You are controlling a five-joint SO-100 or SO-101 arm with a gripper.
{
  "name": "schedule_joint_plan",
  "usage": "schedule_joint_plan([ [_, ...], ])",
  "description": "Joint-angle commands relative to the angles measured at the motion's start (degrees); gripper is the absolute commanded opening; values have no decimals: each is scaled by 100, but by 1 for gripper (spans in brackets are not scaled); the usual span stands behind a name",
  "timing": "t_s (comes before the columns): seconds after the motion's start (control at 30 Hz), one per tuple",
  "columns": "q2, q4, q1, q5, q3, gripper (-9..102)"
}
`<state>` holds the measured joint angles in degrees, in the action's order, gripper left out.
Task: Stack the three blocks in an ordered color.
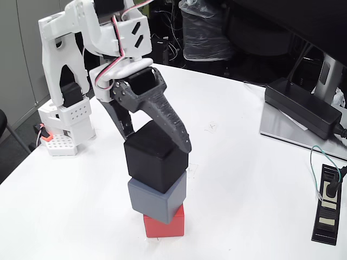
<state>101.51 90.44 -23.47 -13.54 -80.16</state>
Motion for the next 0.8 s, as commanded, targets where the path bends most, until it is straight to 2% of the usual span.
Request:
schedule_joint_plan([
  [0.0, 272, 0, 18, -62, 281, 44],
  [0.47, 1978, 0, 35, 26, 483, 42],
  [0.63, 2399, -35, 62, 26, 492, 29],
  [0.77, 2593, -62, 483, 44, 492, 16],
])
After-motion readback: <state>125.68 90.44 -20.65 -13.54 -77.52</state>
